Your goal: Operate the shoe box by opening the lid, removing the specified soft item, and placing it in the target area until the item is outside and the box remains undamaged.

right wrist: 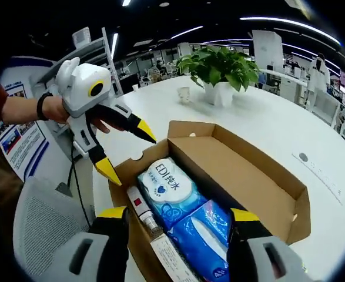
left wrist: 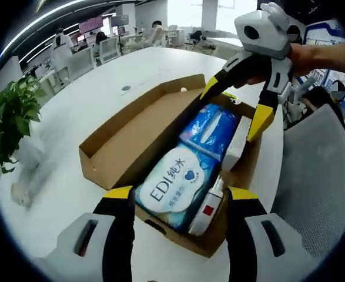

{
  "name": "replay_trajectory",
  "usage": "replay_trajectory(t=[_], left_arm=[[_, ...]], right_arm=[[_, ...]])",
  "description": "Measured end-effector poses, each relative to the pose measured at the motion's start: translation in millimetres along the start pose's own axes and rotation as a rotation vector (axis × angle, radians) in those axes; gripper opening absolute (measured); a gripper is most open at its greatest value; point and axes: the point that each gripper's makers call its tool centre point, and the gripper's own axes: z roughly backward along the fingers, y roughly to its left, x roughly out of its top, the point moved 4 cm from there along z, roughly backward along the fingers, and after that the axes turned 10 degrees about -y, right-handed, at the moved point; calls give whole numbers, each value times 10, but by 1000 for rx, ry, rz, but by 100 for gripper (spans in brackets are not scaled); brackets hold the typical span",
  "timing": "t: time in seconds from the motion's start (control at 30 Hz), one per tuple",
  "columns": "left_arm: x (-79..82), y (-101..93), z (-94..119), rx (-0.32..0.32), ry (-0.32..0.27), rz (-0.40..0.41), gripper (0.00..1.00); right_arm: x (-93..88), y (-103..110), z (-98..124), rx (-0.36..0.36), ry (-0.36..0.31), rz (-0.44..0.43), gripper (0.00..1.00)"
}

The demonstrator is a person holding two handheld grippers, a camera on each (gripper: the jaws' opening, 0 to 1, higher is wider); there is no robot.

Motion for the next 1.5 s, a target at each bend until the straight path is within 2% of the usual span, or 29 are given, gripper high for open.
replay_trajectory(t=[0.1, 0.3, 0.4, 0.5, 0.87, 0.97, 1.03, 1.1, 1.2, 1.27, 1.33, 1.37, 1.5], left_arm=[[-5, 6, -50, -12, 14, -12, 63], [-104, 17, -163, -26, 84, -63, 63], [-148, 26, -215, -35, 108, -68, 63], [-183, 54, -245, -34, 133, -106, 63], [-235, 81, -390, -51, 165, -128, 61], [-270, 84, -430, -55, 190, -159, 61], [-286, 94, -448, -58, 197, -165, 60], [-298, 128, -480, -43, 192, -147, 60], [-313, 102, -528, -52, 192, -135, 61], [-332, 87, -542, -55, 208, -163, 61], [-350, 79, -553, -62, 222, -208, 61], [-355, 77, -556, -64, 224, -215, 61], [-362, 58, -522, -72, 216, -229, 62]], right_arm=[[-2, 43, -108, 27, 18, 17, 67], [-41, 97, -283, 58, 60, 55, 67], [-77, 85, -361, 70, 91, 82, 68], [-77, 74, -413, 74, 118, 121, 68], [-138, 85, -681, 104, 147, 152, 68], [-165, 88, -756, 106, 148, 144, 67], [-198, 88, -790, 107, 160, 169, 66], [-238, 75, -808, 107, 177, 204, 66], [-275, 56, -839, 100, 185, 208, 67], [-294, 52, -853, 99, 186, 219, 66], [-367, 29, -852, 96, 214, 262, 65], [-355, 27, -860, 91, 192, 287, 64], [-361, 82, -826, 101, 148, 244, 67]])
